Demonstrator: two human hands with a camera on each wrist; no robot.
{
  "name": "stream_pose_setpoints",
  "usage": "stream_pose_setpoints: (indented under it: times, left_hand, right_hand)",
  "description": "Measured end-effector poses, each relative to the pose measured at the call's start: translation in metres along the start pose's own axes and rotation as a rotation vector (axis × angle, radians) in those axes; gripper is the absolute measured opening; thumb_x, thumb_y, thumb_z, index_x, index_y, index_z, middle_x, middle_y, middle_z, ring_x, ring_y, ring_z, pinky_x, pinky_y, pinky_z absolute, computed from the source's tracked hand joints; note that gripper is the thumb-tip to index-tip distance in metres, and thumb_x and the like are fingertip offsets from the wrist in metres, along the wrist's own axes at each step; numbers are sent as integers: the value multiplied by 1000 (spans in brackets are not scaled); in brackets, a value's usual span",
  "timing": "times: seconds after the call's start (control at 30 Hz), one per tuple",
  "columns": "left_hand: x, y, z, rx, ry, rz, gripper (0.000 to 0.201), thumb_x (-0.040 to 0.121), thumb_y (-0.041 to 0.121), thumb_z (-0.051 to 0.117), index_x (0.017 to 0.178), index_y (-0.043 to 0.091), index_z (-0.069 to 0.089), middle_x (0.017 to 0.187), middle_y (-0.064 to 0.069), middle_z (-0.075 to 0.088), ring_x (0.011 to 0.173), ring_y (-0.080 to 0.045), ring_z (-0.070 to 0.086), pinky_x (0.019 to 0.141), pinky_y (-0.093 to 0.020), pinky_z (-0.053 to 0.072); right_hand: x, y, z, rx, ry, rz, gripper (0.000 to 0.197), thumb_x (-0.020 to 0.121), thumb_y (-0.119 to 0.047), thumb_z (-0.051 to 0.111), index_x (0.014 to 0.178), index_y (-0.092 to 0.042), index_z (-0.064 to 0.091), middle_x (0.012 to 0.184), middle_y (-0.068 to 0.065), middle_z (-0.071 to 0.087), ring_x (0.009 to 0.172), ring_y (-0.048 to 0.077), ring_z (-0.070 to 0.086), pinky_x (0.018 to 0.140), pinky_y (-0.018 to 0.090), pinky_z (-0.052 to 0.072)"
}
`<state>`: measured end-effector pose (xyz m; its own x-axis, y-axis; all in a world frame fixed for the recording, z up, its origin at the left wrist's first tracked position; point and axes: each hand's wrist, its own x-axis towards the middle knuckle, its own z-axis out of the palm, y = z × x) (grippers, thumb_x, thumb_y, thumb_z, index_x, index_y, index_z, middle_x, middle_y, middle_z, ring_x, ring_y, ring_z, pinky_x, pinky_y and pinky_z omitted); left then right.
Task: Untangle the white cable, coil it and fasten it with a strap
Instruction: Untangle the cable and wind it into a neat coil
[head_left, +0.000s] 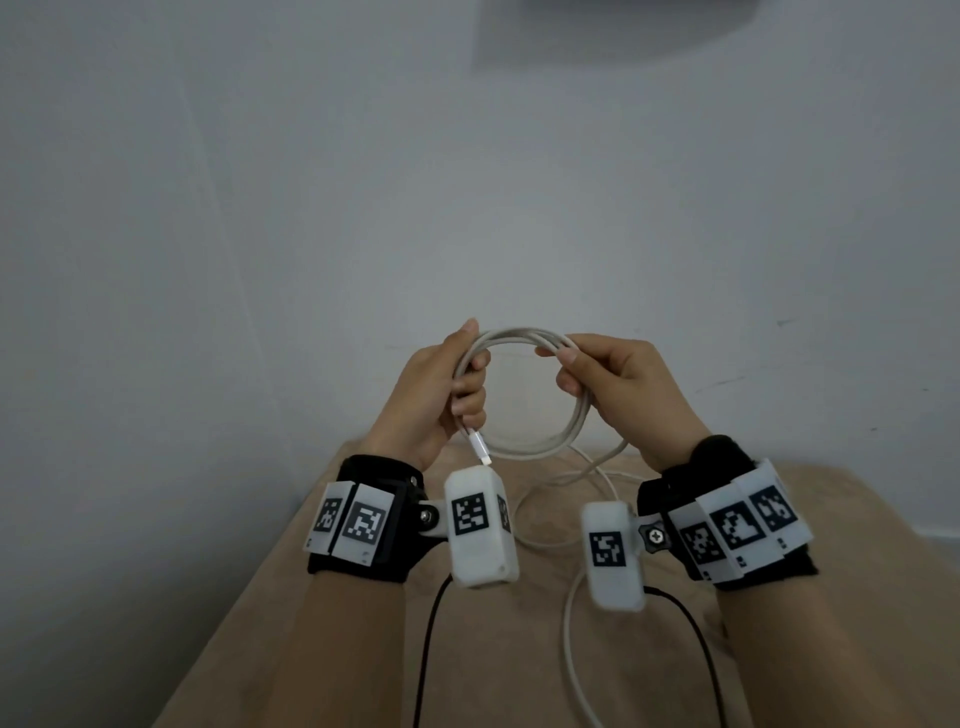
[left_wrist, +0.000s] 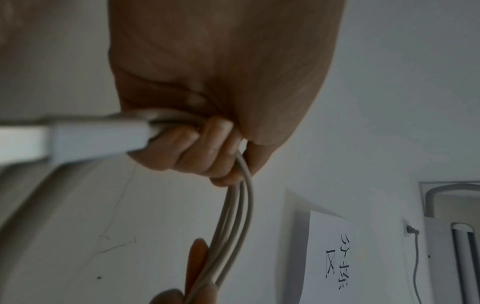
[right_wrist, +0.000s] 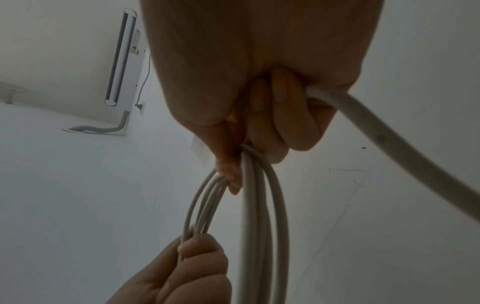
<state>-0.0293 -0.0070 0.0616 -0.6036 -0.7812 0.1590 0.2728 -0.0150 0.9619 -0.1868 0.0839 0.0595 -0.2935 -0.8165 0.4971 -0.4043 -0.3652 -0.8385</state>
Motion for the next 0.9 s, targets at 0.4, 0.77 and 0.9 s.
stream_pose_setpoints:
  times: [0.4, 0.77, 0.9]
  left_hand:
    - [-3, 1, -4, 190, -236, -103, 49, 80, 60, 55, 74, 12, 58, 44, 9, 24, 32, -5, 17, 38, -19, 15]
    - [-6, 1, 7, 394, -208, -22, 40, 94, 38, 50, 62, 19, 36, 49, 8, 22, 37, -5, 14, 39, -18, 9]
    - [-6, 1, 5, 329, -179, -10, 40, 92, 43, 48, 64, 20, 32, 49, 8, 21, 36, -5, 13, 40, -18, 9]
  right_hand:
    - [-2, -4, -10, -191, -198, -28, 24, 98, -14, 48, 97, -12, 72, 50, -12, 48, 54, 6, 40, 56, 13, 35]
    - [-3, -8, -8, -240, -216, -34, 23, 96, -22, 53, 92, -11, 73, 57, -9, 55, 56, 12, 40, 55, 21, 33]
    - [-3, -10, -8, -18, -88, 40, 27, 96, -25, 53, 82, -12, 72, 56, -6, 63, 41, 6, 34, 42, 13, 29]
